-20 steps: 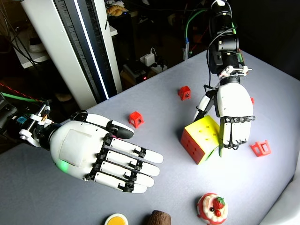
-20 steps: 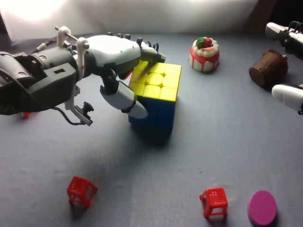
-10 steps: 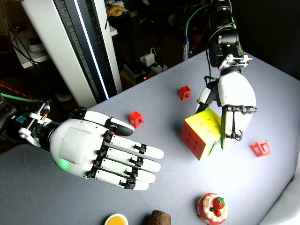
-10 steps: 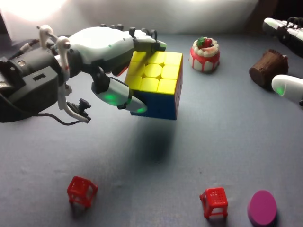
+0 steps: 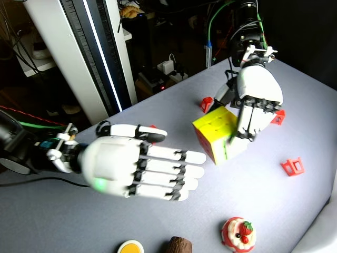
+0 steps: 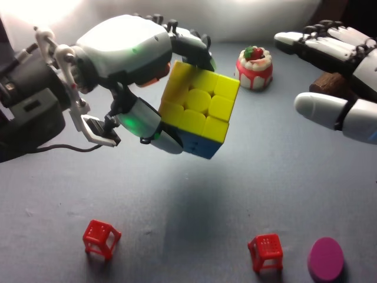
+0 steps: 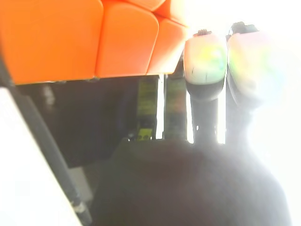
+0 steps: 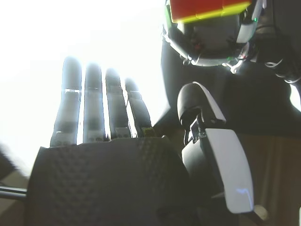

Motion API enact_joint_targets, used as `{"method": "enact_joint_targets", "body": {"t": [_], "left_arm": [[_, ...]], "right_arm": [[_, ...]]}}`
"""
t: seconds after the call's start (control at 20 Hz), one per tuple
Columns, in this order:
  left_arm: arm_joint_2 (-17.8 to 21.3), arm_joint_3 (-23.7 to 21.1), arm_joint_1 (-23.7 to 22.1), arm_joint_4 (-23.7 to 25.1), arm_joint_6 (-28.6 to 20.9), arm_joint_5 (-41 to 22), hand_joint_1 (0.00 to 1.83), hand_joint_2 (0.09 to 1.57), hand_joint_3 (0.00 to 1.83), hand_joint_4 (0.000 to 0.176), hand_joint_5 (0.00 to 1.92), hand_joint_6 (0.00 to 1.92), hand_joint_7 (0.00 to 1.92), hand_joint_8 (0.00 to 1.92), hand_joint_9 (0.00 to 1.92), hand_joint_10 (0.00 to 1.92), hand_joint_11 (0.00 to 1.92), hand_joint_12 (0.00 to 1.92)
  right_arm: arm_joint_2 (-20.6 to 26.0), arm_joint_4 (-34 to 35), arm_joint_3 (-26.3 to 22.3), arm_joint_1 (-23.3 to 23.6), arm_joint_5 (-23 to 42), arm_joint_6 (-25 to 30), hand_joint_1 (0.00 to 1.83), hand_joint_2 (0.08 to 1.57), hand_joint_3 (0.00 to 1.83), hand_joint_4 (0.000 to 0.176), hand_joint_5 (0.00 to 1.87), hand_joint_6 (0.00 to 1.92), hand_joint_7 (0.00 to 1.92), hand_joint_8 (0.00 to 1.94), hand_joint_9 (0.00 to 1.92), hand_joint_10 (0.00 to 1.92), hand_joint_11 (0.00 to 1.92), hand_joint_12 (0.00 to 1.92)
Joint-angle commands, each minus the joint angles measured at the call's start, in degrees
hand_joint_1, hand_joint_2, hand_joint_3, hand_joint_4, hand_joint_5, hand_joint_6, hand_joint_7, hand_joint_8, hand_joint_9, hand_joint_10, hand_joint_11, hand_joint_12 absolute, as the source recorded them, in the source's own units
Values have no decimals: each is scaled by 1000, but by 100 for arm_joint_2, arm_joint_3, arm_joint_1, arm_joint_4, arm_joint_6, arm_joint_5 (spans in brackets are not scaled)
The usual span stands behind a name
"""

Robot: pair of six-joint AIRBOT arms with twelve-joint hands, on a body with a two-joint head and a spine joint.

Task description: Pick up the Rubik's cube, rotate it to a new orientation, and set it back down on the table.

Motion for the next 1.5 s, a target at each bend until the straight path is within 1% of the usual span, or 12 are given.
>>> {"method": "enact_joint_targets", "body": {"t": [0.0, 0.3, 0.5, 0.65, 0.75, 0.95, 1.1, 1.15, 1.2, 1.35, 1.4, 1.45], "left_arm": [[54, -26, -41, -168, -55, -1032, 1226, 614, 1377, 0, 927, 1878, 1066, 1912, 1288, 1921, 1364, 1921], [265, -253, 9, -120, 39, -1576, 1180, 645, 1419, 0, 791, 1920, 991, 1867, 1264, 1921, 1363, 1921], [325, -332, 9, -70, 87, -1780, 1053, 674, 1392, 0, 840, 1920, 1234, 1917, 1383, 1921, 1441, 1921], [325, -341, -20, -20, 91, -1825, 1053, 699, 1261, 0, 836, 1813, 1323, 1921, 1443, 1921, 1519, 1921], [326, -345, -32, -8, 96, -1861, 1227, 653, 1264, 0, 828, 1567, 968, 1880, 1282, 1921, 1347, 1921], [328, -346, -41, 1, 107, -1904, 1381, 525, 1413, 0, 927, 1871, 1010, 1753, 1313, 1921, 1386, 1921], [329, -352, -47, 4, 125, -1937, 1233, 714, 1135, 0, 740, 1609, 958, 1770, 1205, 1921, 1294, 1921], [330, -353, -46, -2, 133, -1963, 1234, 721, 1076, 0, 793, 1490, 925, 1761, 1080, 1921, 1194, 1921], [332, -354, -42, -19, 137, -1977, 1214, 822, 926, 0, 765, 1409, 819, 1860, 1053, 1921, 1179, 1921], [349, -362, -58, -28, 167, -1960, 1225, 709, 1141, 0, 800, 1535, 907, 1842, 1094, 1921, 1216, 1921], [353, -363, -54, -45, 173, -1967, 1339, 714, 1108, 0, 857, 1528, 808, 1762, 842, 1876, 1006, 1921], [354, -363, -52, -52, 175, -1969, 1247, 840, 825, 0, 879, 1304, 739, 1763, 849, 1899, 995, 1921]], "right_arm": [[-53, 64, 71, 123, 696, 34, 42, 1368, 0, 0, 122, 188, 244, 8, 1, 886, 0, 1384], [-309, -88, 336, 303, 686, 34, 54, 1389, 0, 0, 13, 219, 166, 9, 0, 488, 0, 641], [-449, -173, 450, 361, 669, 34, 57, 1383, 0, 0, 8, 189, 186, 8, 0, 676, 0, 825], [-550, -318, 521, 417, 582, 34, 60, 1390, 1, 0, 21, 73, 72, 5, 0, 207, 0, 334], [-582, -387, 540, 433, 521, 34, 1, 1386, 2, 0, 4, 41, 0, 0, 0, 1, 0, 5], [-622, -491, 556, 433, 488, 34, 0, 1411, 11, 0, 0, 7, 0, 0, 0, 0, 19, 11], [-652, -575, 564, 433, 460, 34, 0, 1413, 9, 0, 0, 0, 0, 0, 0, 0, 53, 30], [-659, -611, 564, 433, 460, 34, 0, 1428, 0, 0, 0, 0, 0, 0, 0, 0, 10, 422], [-661, -631, 563, 433, 460, 34, 0, 1418, 0, 0, 0, 0, 0, 0, 0, 0, 1, 547], [-664, -735, 541, 436, 462, 34, 0, 1435, 1, 0, 0, 0, 0, 0, 0, 0, 0, 717], [-664, -775, 529, 436, 463, 34, 0, 1433, 0, 0, 0, 0, 0, 0, 57, 30, 0, 819], [-664, -802, 515, 436, 464, 34, 0, 1415, 1, 0, 47, 13, 111, 20, 104, 477, 0, 1228]]}}
